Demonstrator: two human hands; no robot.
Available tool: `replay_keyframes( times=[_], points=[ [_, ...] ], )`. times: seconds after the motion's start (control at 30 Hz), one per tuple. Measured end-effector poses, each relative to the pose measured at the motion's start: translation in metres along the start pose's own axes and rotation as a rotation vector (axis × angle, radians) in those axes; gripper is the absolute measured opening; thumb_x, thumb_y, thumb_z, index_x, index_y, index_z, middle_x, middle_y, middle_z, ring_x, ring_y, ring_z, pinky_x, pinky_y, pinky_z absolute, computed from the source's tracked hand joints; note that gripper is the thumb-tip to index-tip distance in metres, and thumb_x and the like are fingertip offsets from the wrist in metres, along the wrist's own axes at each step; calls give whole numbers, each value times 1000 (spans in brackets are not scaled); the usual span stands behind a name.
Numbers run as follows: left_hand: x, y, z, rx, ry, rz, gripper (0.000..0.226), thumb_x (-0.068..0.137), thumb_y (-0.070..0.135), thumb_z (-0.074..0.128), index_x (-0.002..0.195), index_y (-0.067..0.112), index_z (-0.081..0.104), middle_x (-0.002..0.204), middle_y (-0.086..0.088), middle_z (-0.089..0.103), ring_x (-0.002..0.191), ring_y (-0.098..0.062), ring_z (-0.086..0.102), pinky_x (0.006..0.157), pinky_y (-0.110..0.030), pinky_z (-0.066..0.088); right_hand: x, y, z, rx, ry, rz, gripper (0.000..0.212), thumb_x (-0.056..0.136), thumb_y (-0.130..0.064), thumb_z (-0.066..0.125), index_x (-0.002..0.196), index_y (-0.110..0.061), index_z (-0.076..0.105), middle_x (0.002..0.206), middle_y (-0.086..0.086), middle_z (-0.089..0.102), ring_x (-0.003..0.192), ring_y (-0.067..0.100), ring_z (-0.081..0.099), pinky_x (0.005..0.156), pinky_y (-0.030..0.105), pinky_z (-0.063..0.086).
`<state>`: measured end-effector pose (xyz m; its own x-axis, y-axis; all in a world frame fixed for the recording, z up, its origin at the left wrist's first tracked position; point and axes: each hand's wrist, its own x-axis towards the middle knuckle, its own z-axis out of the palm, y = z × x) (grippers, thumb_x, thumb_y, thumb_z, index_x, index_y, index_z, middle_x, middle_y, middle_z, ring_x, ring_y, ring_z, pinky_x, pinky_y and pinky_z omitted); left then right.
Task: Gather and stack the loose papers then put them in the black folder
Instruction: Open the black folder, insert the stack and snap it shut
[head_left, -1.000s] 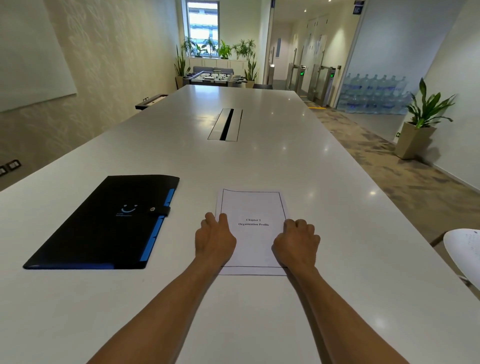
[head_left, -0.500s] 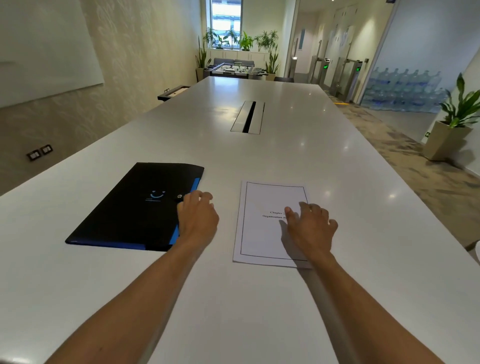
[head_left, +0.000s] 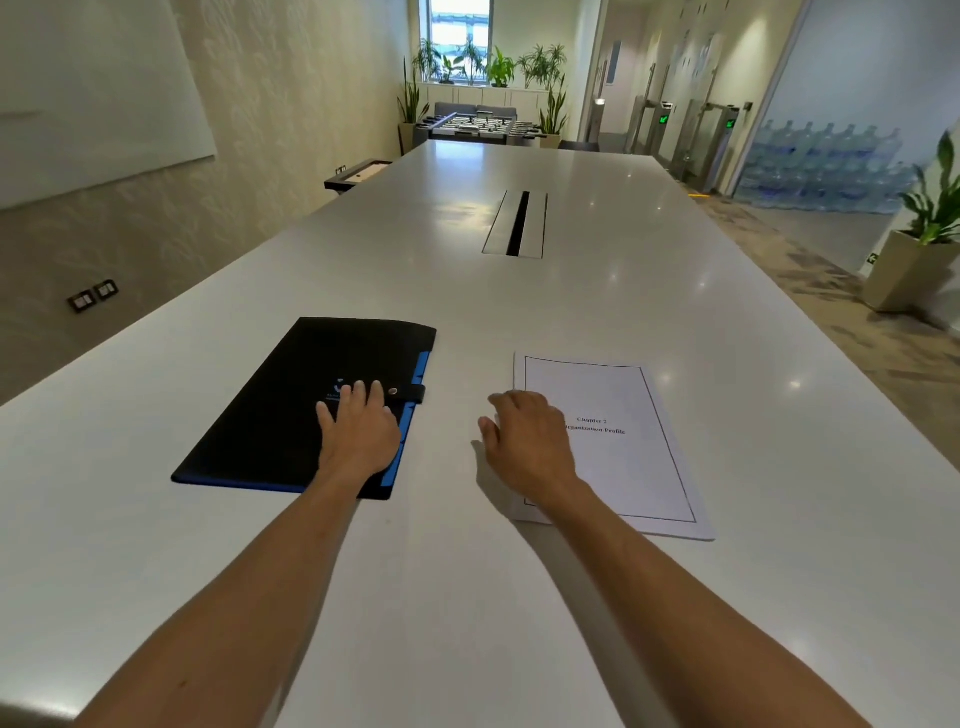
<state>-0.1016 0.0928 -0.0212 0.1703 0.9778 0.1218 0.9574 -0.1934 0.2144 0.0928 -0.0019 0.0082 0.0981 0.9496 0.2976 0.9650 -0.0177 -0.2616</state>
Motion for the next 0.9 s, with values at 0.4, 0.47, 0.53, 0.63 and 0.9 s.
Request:
replay_keyframes(
  times=[0.4,0.47,0.53,0.63,0.9],
  points=[
    [-28,40,-17,14,22,50,20,93,27,47,94,14,62,87,-4,64,73,-17,60,75,-34,51,22,-39,37,86,-27,2,29,95,-35,52,110,-13,62,108,7,62,95,20,55,81,31,46],
    [-27,36,-22,-43,44,66,15,93,24,51,93,16,64,77,0,63,67,-14,60,72,-33,53,25,-41,42,35,-5,35,34,94,-43,51,103,-13,63,100,7,62,89,19,53,77,31,41],
    [-27,29,-23,-91,99,106,14,92,21,53,99,18,65,83,0,66,71,-13,61,73,-30,50,28,-45,46,-22,14,49,41,92,-53,49,92,-14,63,90,5,59,80,17,47,72,31,39],
    [-25,19,-15,-103,189,194,19,92,21,55,107,18,66,99,-2,67,88,-14,59,82,-31,46,30,-51,48,-96,31,44,48,89,-61,48,74,-16,53,78,3,47,74,16,42,65,31,36],
    [-18,13,3,-195,148,179,31,97,21,49,125,14,59,130,-8,56,122,-20,50,111,-47,32,38,-57,47,-185,50,-29,44,95,-50,47,69,-15,43,67,4,45,63,16,44,56,30,32]
  ],
)
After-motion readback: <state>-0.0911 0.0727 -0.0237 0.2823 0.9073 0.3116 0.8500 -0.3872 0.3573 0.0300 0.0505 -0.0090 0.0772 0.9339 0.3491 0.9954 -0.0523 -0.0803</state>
